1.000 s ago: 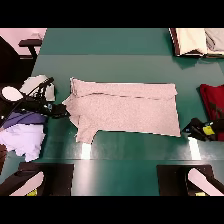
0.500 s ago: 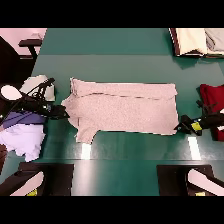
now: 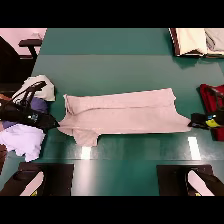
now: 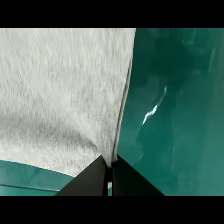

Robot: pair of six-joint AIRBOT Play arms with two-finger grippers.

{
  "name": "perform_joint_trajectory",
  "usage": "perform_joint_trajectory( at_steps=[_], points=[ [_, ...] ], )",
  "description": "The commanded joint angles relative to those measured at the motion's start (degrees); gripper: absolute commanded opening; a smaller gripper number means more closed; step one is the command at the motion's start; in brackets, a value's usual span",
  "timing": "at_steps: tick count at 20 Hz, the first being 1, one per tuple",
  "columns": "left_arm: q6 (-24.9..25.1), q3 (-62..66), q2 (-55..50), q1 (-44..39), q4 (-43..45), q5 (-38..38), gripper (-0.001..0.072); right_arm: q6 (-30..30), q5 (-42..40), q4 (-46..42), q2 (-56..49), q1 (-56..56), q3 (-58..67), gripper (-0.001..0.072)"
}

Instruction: Fold the shirts.

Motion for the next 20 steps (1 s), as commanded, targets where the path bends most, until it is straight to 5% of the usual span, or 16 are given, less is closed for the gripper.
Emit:
perform_joint_trajectory(
  at_steps=[1, 11, 15, 16, 17, 18, 20],
  points=[
    [0.4, 1.8, -1.0, 0.0, 0.2, 5.0, 0.0020, 0.8, 0.3, -1.3, -0.6, 0.3, 6.2, 0.0016],
    [11.4, 11.9, -30.2, 0.0, -6.4, 22.0, 0.0022, 0.8, -6.7, -1.2, -32.3, 9.6, 29.2, 0.0017],
    [11.1, 15.1, -36.9, 0.0, -7.1, 23.4, 0.0024, 0.7, -6.5, 4.6, -40.6, 8.7, 35.6, 0.0020],
    [11.0, 15.3, -37.2, 0.0, -7.6, 23.8, 0.0113, 0.4, -6.8, 6.6, -41.9, 8.1, 36.8, 0.0085],
    [10.2, 15.6, -37.1, 0.0, -7.9, 24.6, 0.0426, 0.2, -7.1, 8.3, -42.8, 7.3, 37.8, 0.0258],
    [8.5, 16.4, -37.1, 0.0, -7.5, 24.6, 0.0593, -0.8, -7.1, 10.3, -43.4, 6.2, 38.8, 0.0369],
    [7.1, 19.8, -37.1, 0.1, -7.4, 21.1, 0.0591, -4.0, -5.4, 12.7, -43.0, 3.7, 39.3, 0.0390]
  ],
)
